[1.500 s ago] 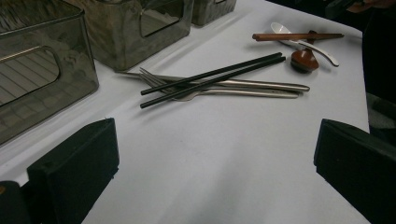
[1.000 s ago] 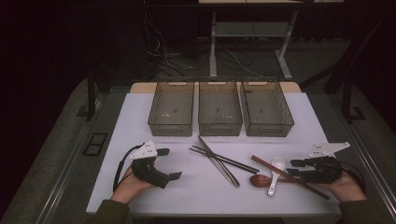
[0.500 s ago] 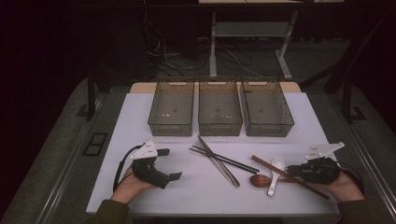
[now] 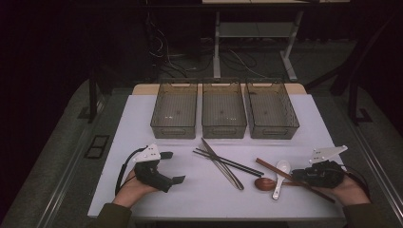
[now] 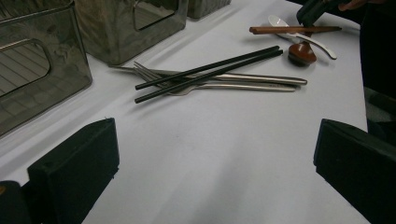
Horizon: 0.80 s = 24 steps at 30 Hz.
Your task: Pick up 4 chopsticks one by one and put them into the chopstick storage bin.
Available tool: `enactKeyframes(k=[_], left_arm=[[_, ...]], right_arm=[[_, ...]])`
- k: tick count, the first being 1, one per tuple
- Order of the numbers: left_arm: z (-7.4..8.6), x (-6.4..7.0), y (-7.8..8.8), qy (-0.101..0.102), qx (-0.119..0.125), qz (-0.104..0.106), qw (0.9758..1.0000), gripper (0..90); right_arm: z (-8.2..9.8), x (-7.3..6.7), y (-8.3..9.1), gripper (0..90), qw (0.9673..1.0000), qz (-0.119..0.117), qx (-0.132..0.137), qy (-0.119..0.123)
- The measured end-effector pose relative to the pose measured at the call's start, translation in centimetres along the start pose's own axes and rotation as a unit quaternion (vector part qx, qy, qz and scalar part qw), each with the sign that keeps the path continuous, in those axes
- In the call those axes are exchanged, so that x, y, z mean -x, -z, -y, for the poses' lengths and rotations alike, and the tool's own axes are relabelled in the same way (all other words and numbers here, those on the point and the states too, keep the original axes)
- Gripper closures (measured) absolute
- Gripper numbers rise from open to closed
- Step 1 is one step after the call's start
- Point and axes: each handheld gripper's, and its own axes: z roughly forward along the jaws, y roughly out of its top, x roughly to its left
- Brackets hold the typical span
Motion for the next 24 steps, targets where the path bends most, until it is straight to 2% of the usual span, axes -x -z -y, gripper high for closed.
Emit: enactKeyframes(k=[24], left_arm=[[0.05, 0.0, -0.07, -0.001, -0.004, 0.002, 1.0, 0.0]], right_arm=[[0.05, 0.32, -0.77, 79.6, 0.9999, 0.003, -0.013, 0.006]])
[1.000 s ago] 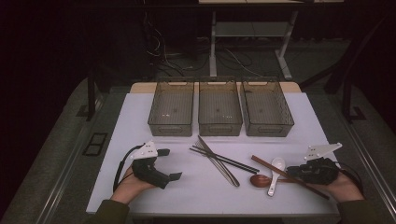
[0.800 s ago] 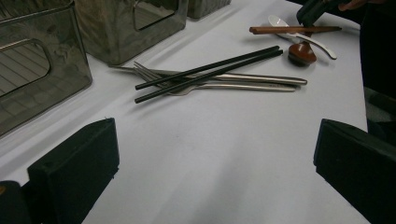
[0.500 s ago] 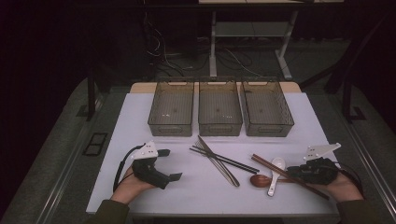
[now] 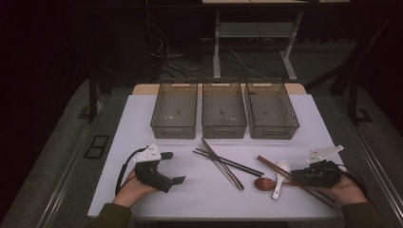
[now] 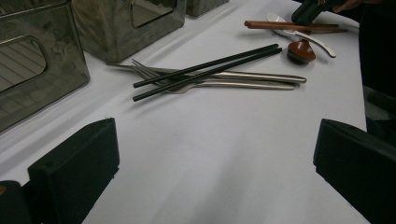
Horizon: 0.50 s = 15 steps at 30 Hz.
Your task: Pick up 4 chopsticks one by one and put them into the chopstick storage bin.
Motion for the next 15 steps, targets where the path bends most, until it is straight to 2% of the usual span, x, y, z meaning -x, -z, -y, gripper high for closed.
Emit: enactKeyframes(k=[15], left_arm=[[0.01, 0.01, -0.07, -0.001, -0.001, 0.002, 1.0, 0.0]], right_arm=[[-0.09, 0.11, -0.6, 80.0, 0.9999, -0.003, -0.015, 0.0]])
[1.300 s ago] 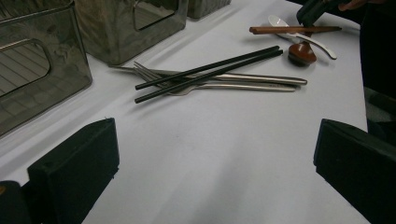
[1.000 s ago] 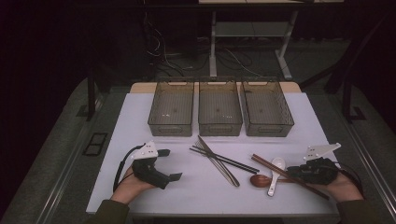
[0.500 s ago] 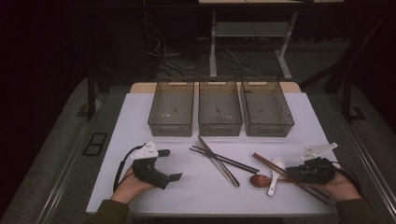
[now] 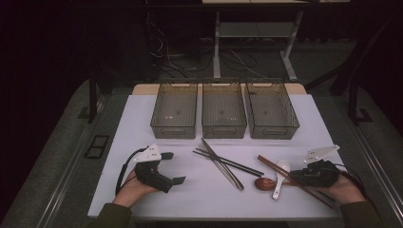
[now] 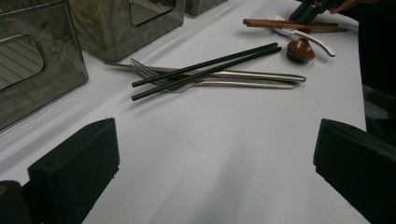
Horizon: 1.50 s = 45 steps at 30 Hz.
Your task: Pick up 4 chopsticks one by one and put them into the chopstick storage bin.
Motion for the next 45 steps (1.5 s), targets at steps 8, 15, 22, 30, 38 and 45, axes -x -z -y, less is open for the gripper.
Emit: enactKeyframes(k=[8, 15, 22, 30, 38, 45], left_arm=[[0.0, 0.0, 0.0, 0.0, 0.0, 0.0, 1.0, 0.0], [0.0, 0.0, 0.0, 0.0, 0.0, 0.0, 1.0, 0.0], [0.0, 0.0, 0.0, 0.001, 0.0, 0.0, 1.0, 0.0], [0.0, 0.0, 0.0, 0.001, 0.0, 0.0, 1.0, 0.0], [0.0, 0.0, 0.0, 0.001, -0.001, 0.001, 1.0, 0.0], [0.1, 0.0, -0.1, 0.002, -0.003, 0.001, 1.0, 0.0]], right_arm=[[0.0, 0.0, 0.0, 81.2, 1.0, 0.0, 0.0, 0.001], [0.0, 0.0, 0.0, 82.4, 1.0, -0.001, 0.0, 0.002], [0.0, 0.1, 0.0, 82.7, 1.0, -0.005, 0.001, 0.002], [0.1, 0.2, 0.3, 82.7, 0.9999, -0.006, 0.008, -0.002], [-0.2, 0.3, 0.7, 82.7, 0.9998, -0.007, 0.019, -0.002], [-0.9, 0.3, 1.2, 82.7, 0.9994, -0.007, 0.033, -0.001]])
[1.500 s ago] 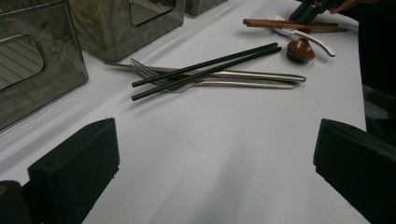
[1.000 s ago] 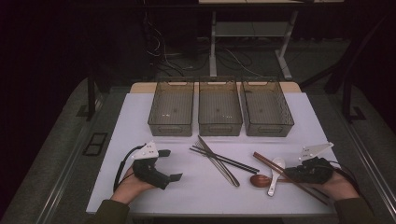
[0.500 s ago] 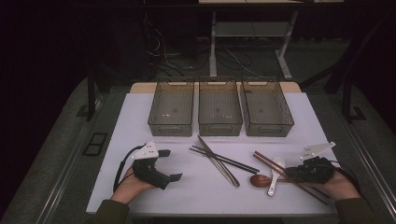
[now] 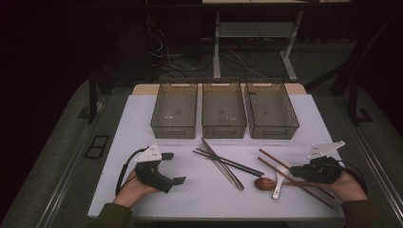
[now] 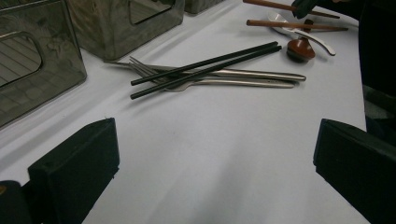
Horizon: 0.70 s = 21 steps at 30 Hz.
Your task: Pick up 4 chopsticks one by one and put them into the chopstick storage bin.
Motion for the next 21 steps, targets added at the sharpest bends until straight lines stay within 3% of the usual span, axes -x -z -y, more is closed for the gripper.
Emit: enactKeyframes(k=[9, 21], left_arm=[[0.1, 0.0, -0.2, -0.003, -0.003, 0.001, 1.0, 0.0], [0.1, 0.1, -0.1, 0.002, 0.005, 0.002, 1.0, 0.0]], right_arm=[[-1.9, -0.1, 0.2, 82.7, 0.9996, -0.009, 0.025, -0.003], [-3.6, -0.4, -0.2, 82.7, 0.9994, -0.009, 0.032, -0.01]])
